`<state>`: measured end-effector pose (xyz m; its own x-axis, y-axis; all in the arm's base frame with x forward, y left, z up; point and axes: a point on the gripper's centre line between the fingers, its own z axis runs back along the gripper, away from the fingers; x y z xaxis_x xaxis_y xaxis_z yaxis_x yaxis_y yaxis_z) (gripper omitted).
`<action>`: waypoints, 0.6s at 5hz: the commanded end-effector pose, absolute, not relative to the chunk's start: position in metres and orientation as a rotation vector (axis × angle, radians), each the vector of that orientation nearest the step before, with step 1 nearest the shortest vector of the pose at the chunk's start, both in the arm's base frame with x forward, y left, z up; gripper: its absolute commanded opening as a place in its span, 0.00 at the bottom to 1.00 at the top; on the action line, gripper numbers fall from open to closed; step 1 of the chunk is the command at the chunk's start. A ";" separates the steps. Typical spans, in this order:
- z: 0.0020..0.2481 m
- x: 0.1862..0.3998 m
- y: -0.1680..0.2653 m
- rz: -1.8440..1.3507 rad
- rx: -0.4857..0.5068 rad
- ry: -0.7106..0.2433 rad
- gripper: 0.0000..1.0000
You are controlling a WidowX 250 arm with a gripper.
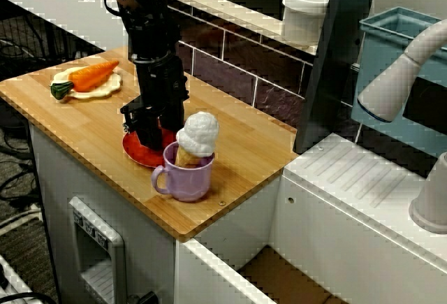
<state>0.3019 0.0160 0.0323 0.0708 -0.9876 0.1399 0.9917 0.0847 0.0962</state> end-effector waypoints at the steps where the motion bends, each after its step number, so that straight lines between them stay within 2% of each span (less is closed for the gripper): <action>1: 0.054 0.303 0.041 -1.422 0.002 -0.223 0.00; 3: 0.079 0.308 0.055 -1.354 -0.125 -0.266 0.00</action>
<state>0.3156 0.0417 0.0677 0.2057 -0.9423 0.2643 0.9753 0.2195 0.0237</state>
